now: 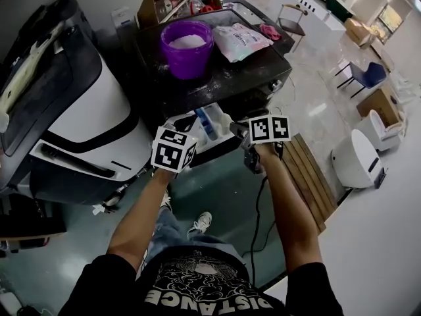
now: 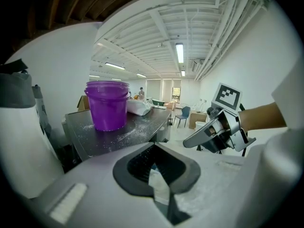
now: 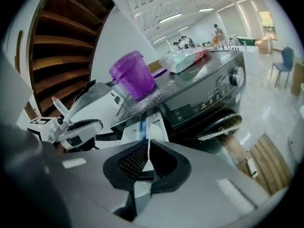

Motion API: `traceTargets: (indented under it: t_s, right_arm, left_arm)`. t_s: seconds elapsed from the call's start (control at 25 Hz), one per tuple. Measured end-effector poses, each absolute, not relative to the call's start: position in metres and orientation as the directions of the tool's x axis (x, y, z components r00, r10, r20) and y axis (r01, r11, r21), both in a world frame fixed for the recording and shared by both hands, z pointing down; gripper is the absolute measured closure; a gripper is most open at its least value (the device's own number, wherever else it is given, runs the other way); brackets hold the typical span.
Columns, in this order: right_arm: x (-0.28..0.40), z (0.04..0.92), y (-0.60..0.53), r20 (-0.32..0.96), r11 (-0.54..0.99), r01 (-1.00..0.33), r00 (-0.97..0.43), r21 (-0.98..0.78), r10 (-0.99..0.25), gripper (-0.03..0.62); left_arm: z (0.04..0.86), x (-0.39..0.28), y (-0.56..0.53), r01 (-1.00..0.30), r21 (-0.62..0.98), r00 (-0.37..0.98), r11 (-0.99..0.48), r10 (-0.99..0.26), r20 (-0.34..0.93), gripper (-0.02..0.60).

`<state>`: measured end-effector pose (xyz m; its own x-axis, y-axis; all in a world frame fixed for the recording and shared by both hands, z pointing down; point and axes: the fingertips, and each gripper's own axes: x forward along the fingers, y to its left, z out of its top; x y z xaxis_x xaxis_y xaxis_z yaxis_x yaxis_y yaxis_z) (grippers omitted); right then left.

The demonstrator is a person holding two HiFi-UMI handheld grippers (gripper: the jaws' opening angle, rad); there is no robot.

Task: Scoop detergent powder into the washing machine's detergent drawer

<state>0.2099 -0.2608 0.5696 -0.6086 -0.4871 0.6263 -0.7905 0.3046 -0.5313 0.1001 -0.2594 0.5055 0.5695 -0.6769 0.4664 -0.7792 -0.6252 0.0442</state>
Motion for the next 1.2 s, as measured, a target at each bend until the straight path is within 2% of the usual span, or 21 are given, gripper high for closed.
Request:
traceTargets:
  t_s: [0.28,0.56,1.2]
  right_arm:
    - [0.209,0.581,-0.257,0.735,0.434,-0.844,-0.506,-0.315,-0.45,0.559]
    - [0.207,0.579,-0.253,0.775,0.547,-0.827,-0.429,-0.129,-0.465,0.559]
    - [0.191,0.577,-0.242,0.798,0.765,-0.601,-0.332,0.232,-0.503,0.559]
  left_arm:
    - [0.505,0.1,-0.261,-0.781,0.05,0.57,-0.623,-0.677,0.466,0.58]
    - [0.506,0.103,-0.259,-0.774,0.05,0.576,-0.631,-0.669,0.469,0.58]
    - [0.507,0.098,-0.257,-0.779,0.067,0.577,-0.624,-0.67,0.468,0.58]
